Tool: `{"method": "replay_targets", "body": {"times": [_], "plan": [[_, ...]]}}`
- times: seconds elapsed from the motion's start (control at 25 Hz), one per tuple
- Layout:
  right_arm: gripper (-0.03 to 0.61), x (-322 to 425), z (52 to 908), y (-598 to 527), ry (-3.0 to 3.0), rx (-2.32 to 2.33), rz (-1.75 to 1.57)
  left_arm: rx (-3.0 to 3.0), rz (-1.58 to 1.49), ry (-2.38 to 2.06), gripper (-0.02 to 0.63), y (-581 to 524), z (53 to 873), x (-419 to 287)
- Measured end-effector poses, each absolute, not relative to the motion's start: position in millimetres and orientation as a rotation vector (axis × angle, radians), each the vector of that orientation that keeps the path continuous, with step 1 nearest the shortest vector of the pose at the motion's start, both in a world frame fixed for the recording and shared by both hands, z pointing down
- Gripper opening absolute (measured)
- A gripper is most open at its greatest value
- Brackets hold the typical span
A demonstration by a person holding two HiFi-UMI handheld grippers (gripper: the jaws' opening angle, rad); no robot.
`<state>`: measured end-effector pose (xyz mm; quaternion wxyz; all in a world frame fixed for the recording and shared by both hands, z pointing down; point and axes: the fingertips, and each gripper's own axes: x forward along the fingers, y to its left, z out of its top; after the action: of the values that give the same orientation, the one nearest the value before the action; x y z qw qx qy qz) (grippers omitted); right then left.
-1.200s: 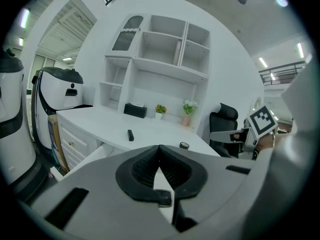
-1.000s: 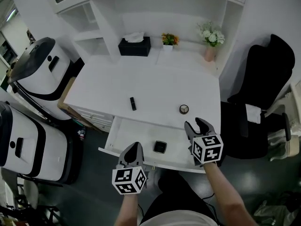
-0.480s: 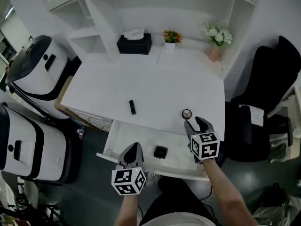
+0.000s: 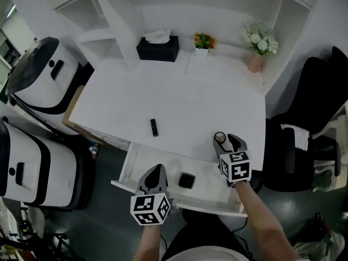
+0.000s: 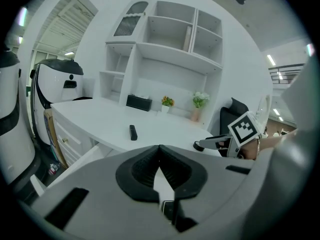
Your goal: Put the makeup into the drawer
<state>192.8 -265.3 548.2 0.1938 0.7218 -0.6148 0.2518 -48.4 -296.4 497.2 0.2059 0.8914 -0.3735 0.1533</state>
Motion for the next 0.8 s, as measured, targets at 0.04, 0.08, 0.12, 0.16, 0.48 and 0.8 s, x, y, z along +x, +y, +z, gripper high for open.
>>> {"method": "replay_targets", "body": {"times": [0.04,0.08,0.12,0.16,0.48,0.8], "plan": [[0.212,194.3,550.7,-266.8,-1.718,2.017,0.708,2.482,0.429,-1.041,-0.002,-297.6,498.0,-47.5],[0.212,195.6,553.2,-268.2,-1.714,2.009,0.713,2.479,0.431,-1.041,-0.002,-298.9,498.7,-46.6],[0.212,196.7,555.7,-269.8,-1.711,2.001,0.719,2.477,0.433,-1.042,-0.002,-300.3,499.3,-45.5],[0.212,197.4,558.1,-271.3,-1.711,1.992,0.725,2.476,0.435,-1.042,-0.002,-301.7,499.7,-44.4],[0.212,193.6,569.9,-276.8,-1.714,1.895,0.738,2.466,0.445,-1.054,-0.002,-310.0,502.6,-40.1],[0.212,195.6,573.8,-275.8,-1.687,1.877,0.768,2.461,0.448,-1.062,-0.002,-310.1,503.1,-38.2]]}}
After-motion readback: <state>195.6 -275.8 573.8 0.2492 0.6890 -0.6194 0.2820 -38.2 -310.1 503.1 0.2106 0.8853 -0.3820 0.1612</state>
